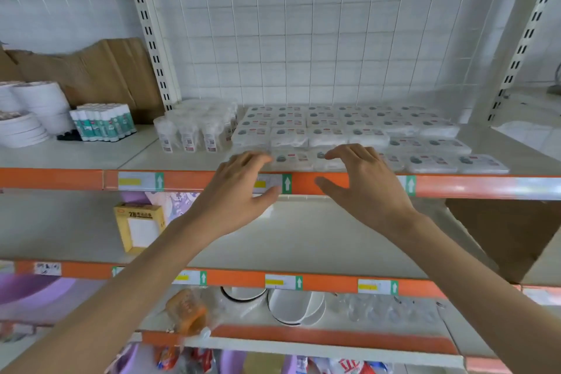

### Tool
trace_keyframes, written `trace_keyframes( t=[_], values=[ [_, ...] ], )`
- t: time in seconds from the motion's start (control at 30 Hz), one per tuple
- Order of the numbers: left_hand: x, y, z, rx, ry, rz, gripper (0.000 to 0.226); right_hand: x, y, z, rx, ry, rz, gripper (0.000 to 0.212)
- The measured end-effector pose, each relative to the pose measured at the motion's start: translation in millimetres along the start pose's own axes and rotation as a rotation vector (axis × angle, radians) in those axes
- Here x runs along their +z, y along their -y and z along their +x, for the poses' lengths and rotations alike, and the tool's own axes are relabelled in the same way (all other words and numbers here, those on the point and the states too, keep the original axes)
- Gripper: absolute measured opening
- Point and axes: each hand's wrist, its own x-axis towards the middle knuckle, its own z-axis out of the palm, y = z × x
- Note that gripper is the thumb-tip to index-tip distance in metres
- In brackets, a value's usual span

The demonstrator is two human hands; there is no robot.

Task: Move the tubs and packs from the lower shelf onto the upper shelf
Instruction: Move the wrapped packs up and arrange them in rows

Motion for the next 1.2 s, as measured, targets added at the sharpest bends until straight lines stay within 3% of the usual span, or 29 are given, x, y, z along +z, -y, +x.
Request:
trace_keyframes(
  t=[0.2, 0.57, 0.87, 1.03, 1.2],
  values=[
    [0, 26, -63, -0.009, -0.016, -0.07, 0.041, 30, 44, -46, 0.001, 0.012, 0.02, 0.04],
    [67, 102, -113, -0.213, 0.209, -0.004, 0.044, 126, 53, -54, 0.093, 0.342, -0.036, 0.047],
    [161, 182, -91, -0.305, 0.276, 0.151, 0.058, 258, 11, -4, 0.079, 0.495, -0.102, 0.058],
    [193, 226, -54, -0.241, 0.234, 0.302, 0.081, 324, -1, 37, 0.018, 0.504, -0.16, 0.07],
    [216, 263, -16, -0.16, 0.429, 0.473, 0.099, 374, -7, 78, -0.008, 0.463, -0.216, 0.068]
  ],
)
